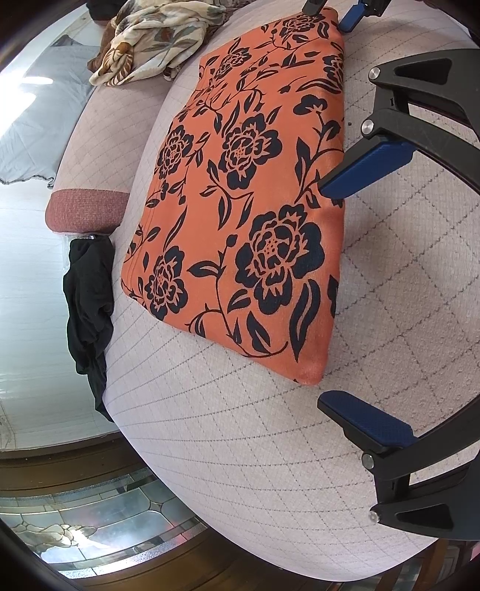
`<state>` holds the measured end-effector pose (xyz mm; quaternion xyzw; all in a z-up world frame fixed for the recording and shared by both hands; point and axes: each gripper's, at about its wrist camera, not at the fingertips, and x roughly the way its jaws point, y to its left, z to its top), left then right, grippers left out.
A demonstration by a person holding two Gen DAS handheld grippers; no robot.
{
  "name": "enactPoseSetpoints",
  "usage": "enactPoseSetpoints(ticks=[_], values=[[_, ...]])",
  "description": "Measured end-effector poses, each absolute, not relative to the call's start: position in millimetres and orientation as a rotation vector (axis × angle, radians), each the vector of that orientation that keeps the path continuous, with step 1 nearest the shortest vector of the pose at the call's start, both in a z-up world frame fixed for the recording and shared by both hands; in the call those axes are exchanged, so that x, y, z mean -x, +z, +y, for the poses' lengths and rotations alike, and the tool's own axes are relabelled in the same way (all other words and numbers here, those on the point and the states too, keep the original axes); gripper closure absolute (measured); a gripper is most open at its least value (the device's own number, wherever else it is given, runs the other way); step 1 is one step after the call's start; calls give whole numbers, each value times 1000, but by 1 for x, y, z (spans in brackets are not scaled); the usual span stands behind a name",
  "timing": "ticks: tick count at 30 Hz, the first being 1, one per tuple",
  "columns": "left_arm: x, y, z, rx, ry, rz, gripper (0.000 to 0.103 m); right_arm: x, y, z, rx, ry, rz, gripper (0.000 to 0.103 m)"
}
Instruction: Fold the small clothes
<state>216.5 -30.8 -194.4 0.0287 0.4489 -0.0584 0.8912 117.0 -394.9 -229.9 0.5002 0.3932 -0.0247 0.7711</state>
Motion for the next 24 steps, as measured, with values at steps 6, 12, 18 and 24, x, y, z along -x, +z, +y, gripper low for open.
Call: enactPoseSetpoints(ticks=[6, 12, 18, 24], values=[[-216, -194, -32, -58, -125, 933, 0, -120, -231, -393, -1078, -49, 860, 35], [-217, -194, -32, -58, -129, 934, 0, -125, -232, -394, -1071, -43, 869, 35], [-217, -195, -33, -58, -131, 934, 0, -127, -233, -393, -1065, -39, 879, 35], [-217, -195, -34, -58, -133, 934, 0, -129, -234, -391, -1063, -37, 883, 35]])
